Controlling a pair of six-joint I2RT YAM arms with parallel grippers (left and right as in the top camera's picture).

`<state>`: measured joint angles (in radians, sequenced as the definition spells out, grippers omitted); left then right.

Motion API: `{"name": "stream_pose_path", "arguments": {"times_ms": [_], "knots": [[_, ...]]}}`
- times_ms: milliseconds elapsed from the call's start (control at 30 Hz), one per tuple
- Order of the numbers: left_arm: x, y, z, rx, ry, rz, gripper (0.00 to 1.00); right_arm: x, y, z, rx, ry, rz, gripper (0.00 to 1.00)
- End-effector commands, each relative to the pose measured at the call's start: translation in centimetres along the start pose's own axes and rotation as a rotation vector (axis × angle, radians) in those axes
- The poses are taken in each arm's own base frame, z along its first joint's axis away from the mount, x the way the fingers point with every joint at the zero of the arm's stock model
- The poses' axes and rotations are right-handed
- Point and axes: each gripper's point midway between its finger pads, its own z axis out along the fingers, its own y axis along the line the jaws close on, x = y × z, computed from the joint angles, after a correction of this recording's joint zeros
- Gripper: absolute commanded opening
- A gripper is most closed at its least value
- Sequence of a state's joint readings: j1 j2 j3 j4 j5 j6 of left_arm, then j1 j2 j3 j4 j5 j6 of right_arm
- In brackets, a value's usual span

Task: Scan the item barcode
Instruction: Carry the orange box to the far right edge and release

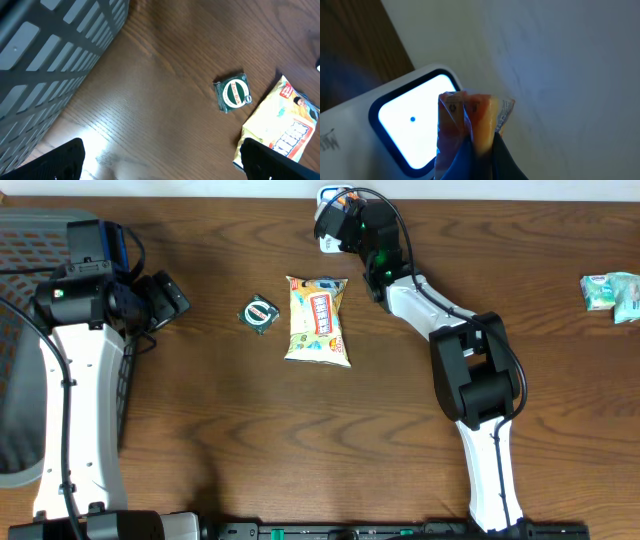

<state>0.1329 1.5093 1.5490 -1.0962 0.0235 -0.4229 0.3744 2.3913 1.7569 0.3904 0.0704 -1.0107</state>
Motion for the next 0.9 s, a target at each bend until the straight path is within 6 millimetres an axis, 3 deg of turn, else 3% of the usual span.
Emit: {"name": "stream_pose_path", "arguments": {"times_ms": [0, 133, 200, 400, 533, 667, 700, 733, 867], "knots": [[-0.2, 0.1, -0.2, -0.004, -0.008, -0.011, 0.97, -1.9, -2.1, -0.2, 0.034, -0.057, 0.045, 0.01], [-0.2, 0.1, -0.2, -0.004, -0.008, -0.011, 0.98, -1.6, -2.5, -0.2, 0.047, -0.041, 0.092, 0.01], [-0.2, 0.1, -0.2, -0.004, -0.008, -0.011, 0.98, -0.5, -4.0, -0.2, 0.106, 0.015, 0.188, 0.01], [-0.2, 0.1, -0.2, -0.004, -0.008, -0.011, 0.98, 5.8, -10.0, -1.9, 0.264, 0.232, 0.325, 0.01], [-0.2, 0.1, -0.2, -0.004, -0.008, -0.011, 0.98, 12.4, -13.2, -5.1, 0.278, 0.433, 0.390, 0.01], [-0.2, 0.1, -0.2, -0.004, -0.008, -0.011, 0.97, 20.1, -15.6, -9.8, 0.291, 0.657, 0.481, 0.01], [-0.2, 0.1, -0.2, -0.004, -0.008, -0.011, 0.97, 22.0, -15.9, -11.0, 0.287, 0.711, 0.492, 0.01], [-0.2, 0.1, -0.2, -0.004, -0.008, -0.011, 0.98, 25.9, -16.2, -13.7, 0.265, 0.825, 0.503, 0.01], [-0.2, 0.1, -0.2, -0.004, -0.008, -0.011, 0.98, 32.7, -15.5, -18.8, 0.212, 1.039, 0.524, 0.01]]}}
